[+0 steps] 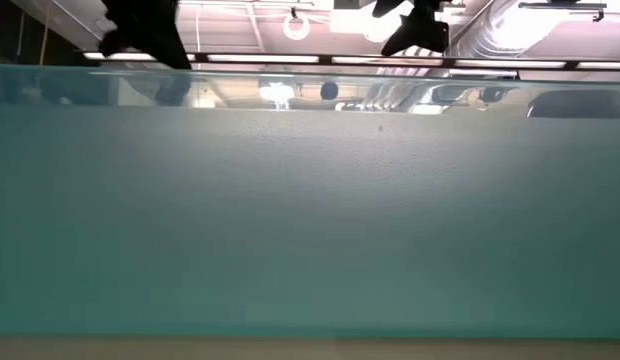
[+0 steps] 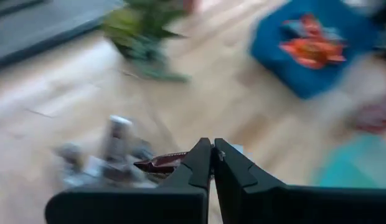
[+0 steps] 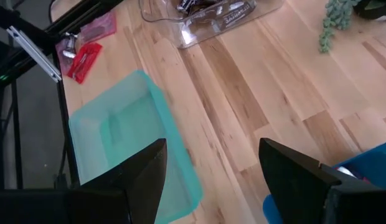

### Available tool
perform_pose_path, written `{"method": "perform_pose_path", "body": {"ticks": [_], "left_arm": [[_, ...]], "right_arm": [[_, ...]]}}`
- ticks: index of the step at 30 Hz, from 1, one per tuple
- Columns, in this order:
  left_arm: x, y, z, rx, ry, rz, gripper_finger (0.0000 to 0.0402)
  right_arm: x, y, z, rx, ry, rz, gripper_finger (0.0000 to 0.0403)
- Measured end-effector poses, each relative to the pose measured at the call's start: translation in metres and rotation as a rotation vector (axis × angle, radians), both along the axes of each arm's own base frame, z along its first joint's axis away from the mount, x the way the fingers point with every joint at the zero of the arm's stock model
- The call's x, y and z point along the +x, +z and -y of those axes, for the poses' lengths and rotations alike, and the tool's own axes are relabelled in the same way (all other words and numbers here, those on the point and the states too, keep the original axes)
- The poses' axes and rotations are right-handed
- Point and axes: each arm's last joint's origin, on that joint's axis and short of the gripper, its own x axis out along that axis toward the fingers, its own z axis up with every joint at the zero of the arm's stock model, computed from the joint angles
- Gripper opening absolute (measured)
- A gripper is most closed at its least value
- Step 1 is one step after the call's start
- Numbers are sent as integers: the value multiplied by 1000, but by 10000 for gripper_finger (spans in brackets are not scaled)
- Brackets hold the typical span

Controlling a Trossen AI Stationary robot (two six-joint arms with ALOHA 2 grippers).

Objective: Sort candy
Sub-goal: Put the brown chocolate bar into the transparent bin

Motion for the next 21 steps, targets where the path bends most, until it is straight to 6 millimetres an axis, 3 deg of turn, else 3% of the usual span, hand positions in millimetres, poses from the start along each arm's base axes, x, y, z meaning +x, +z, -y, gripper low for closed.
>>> {"method": "perform_pose_path", "body": {"ticks": [4, 7, 11, 21], "left_arm": [[6, -5, -39, 10, 5, -116, 0], [14, -16, -50, -19, -21, -184, 0], [18, -41, -47, -54, -43, -207, 0], [0, -109, -23, -144, -18, -135, 0]], "right_arm": [[-1, -1, -3, 12, 1, -12, 250], [-2, -2, -6, 12, 8, -29, 250], [-4, -3, -7, 1, 6, -56, 250], [-6, -5, -6, -34, -22, -78, 250]]}}
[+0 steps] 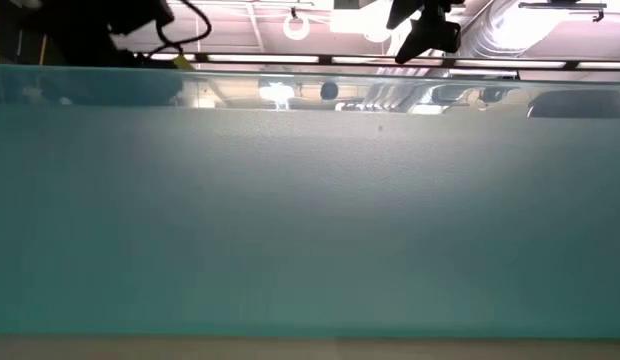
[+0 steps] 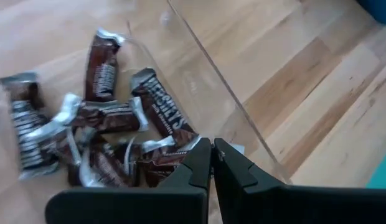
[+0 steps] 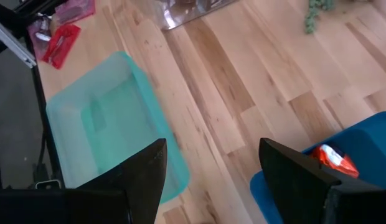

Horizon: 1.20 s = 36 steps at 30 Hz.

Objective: Sort candy
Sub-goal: Put the brown chocolate bar into the transparent bin

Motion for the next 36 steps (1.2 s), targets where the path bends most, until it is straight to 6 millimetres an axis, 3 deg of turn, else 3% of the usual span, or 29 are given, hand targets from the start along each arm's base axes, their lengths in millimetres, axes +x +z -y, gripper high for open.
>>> {"method": "perform_pose_path", "body": {"ticks": [5, 15, 18, 22, 36], "left_arm": [[-2, -23, -9, 45, -27, -37, 0], [-23, -32, -18, 134, -23, -298, 0], [-18, -30, -18, 120, -13, -237, 0], [-3, -25, -15, 76, -145, -98, 0], [-11, -28, -17, 81, -95, -184, 5]], "right_arm": [[0, 0, 0, -2, -2, 1, 250], [0, 0, 0, 7, -14, 0, 250], [0, 0, 0, 9, -16, 0, 250], [0, 0, 0, 8, -17, 0, 250], [0, 0, 0, 13, -23, 1, 250]]}}
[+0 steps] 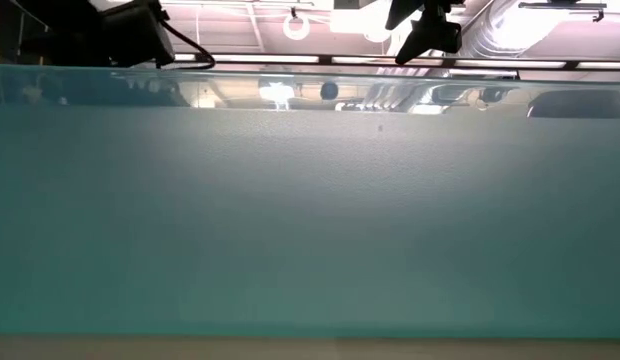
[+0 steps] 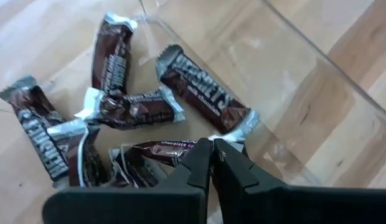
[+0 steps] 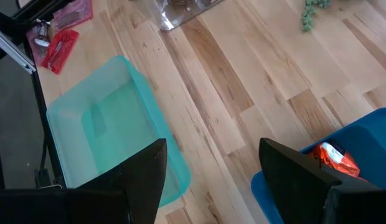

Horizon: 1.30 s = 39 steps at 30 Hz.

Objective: Sort candy
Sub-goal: Put the brown chocolate bar into the transparent bin

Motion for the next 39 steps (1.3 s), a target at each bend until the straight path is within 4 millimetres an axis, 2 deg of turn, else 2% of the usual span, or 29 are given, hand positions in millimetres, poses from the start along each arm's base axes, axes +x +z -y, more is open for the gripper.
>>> {"method": "perform_pose_path", "body": {"ticks": [4, 10, 13, 16, 20, 22, 24, 29, 32, 35, 39], "left_arm": [[-2, -1, 1, -24, -10, -24, 33], [-2, 4, 1, -51, -13, -50, 117], [1, 19, 1, -50, -12, -65, 161], [7, 42, 2, -74, -22, -47, 194], [17, 73, 15, -292, -79, 37, 214], [22, 81, 32, -406, -159, 21, 215], [23, 82, 54, -463, -219, -73, 214], [20, 78, 127, -505, -401, -318, 213], [6, 71, 175, -464, -508, -434, 213], [-15, 52, 217, -403, -549, -545, 213], [-42, 23, 256, -408, -542, -735, 213]], "right_arm": [[0, 0, 0, 0, 0, 0, 250], [0, 0, 0, 0, 0, 0, 250], [0, 0, 0, 0, 0, 0, 250], [0, 0, 0, -5, 8, 0, 250], [0, 0, 0, -5, 8, 1, 250], [0, 0, 0, -6, 9, 2, 250], [0, 0, 0, -7, 9, 2, 250], [0, 0, 0, -15, 21, -1, 250], [0, 0, 0, -19, 25, -3, 250], [0, 0, 0, -30, 40, -3, 250], [0, 0, 0, -40, 52, -3, 250]]}}
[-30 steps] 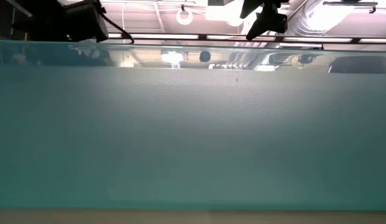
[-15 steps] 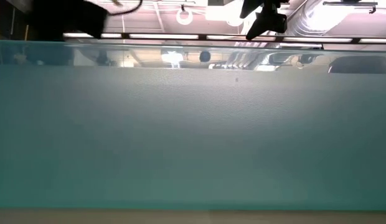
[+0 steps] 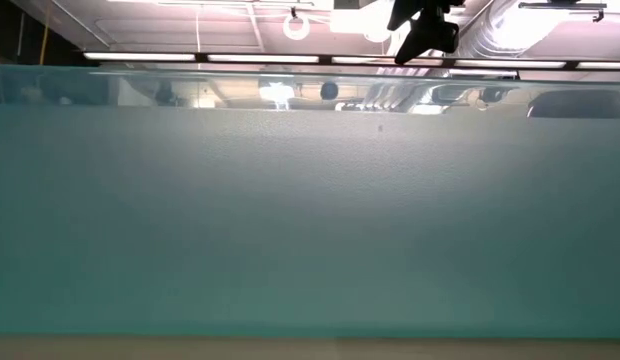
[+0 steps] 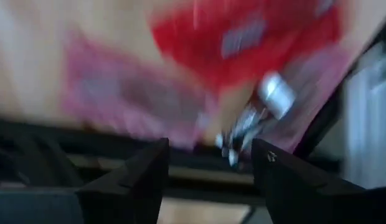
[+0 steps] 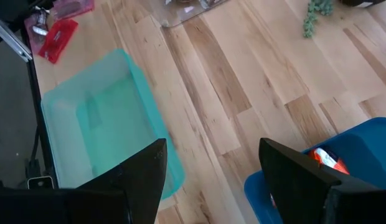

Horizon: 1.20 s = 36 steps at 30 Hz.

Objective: Sort candy
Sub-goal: Put the brown chocolate bar into the transparent bin

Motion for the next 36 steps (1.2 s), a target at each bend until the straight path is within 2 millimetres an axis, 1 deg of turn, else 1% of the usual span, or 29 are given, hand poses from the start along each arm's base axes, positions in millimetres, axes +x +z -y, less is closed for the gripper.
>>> {"method": "perform_pose_path", "body": {"ticks": [3, 5, 8, 13, 16, 20, 24, 26, 28, 31, 32, 33, 36], "left_arm": [[-11, -19, 17, 19, 6, -151, 213], [-14, -26, 25, 25, 1, -196, 213], [-9, -28, 32, 29, 5, -188, 212], [2, -28, 42, -16, 51, -116, 212], [2, -36, 46, -5, 73, -120, 212], [3, -48, 47, 16, 79, -172, 212], [5, -54, 47, 14, 34, -181, 205], [6, -54, 46, 13, 28, -173, 187], [7, -52, 45, 14, 27, -161, 148], [9, -42, 42, 2, 13, -105, 49], [10, -36, 41, -3, 13, -76, 26], [11, -29, 38, -7, 14, -41, 16], [12, -2, 27, -36, -2, 62, 10]], "right_arm": [[0, 0, 1, -7, 7, 0, 250], [0, 0, 1, -8, 8, 0, 250], [0, 0, 1, -7, 6, 0, 250], [0, 0, 1, -8, 7, 0, 250], [0, 0, 1, -8, 7, 0, 250], [0, 0, 1, -8, 7, 0, 250], [0, 0, 1, -8, 7, 0, 250], [0, 0, 1, -8, 7, 0, 250], [0, 0, 1, -8, 7, 0, 250], [0, 0, 1, -8, 7, 0, 250], [0, 0, 1, -8, 7, 0, 250], [0, 0, 1, -8, 7, 0, 250], [0, 0, 1, -8, 7, -1, 250]]}}
